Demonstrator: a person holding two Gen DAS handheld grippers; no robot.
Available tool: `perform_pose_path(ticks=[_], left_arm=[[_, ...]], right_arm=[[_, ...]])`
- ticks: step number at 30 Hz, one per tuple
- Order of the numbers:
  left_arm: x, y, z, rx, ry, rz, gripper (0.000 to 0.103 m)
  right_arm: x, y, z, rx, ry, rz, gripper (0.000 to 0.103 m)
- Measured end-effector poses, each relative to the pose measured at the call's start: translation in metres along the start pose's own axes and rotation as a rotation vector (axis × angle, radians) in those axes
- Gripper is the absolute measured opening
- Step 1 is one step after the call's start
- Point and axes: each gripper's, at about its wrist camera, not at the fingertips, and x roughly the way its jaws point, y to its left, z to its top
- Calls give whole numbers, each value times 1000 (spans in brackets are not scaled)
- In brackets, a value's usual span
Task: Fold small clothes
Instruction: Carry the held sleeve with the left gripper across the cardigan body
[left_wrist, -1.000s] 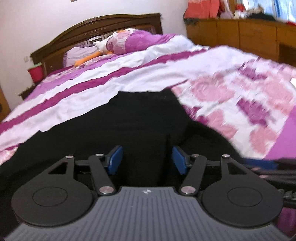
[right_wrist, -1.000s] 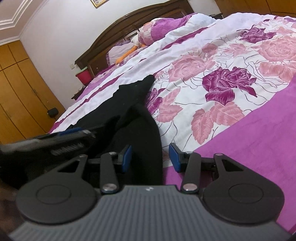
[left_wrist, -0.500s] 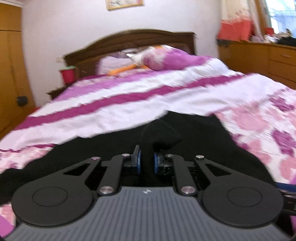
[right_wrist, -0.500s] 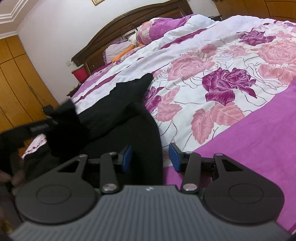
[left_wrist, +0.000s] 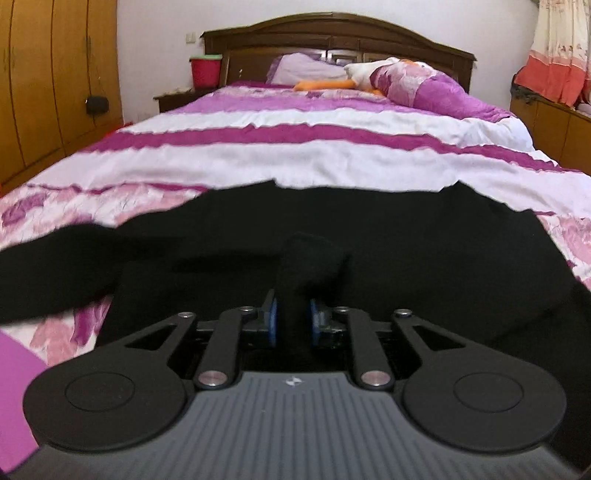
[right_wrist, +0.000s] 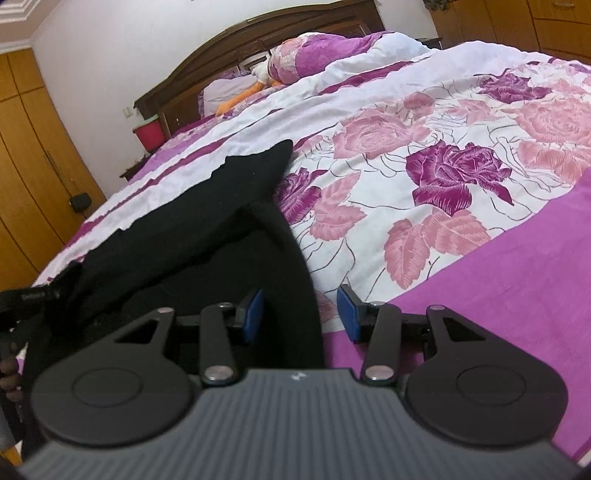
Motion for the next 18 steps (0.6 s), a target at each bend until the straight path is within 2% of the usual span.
perform_pose_path(ticks=[3, 5, 7, 12, 18], left_arm=[[-7, 7, -5, 3, -17, 13, 32], [-15, 15, -6, -11, -31, 19, 43], [-23, 26, -7, -38, -39, 25, 47], [-33, 51, -8, -85, -45, 13, 49], [-27, 69, -4, -172, -31, -82, 53]], right_arm=[[1, 1, 0, -18, 4, -3, 46], [1, 1, 0, -28, 7, -5, 46], [1, 3, 1, -42, 18, -10, 46], [-7, 10, 14, -61, 50, -13, 48], [-5, 22, 44, -112, 30, 7, 48]])
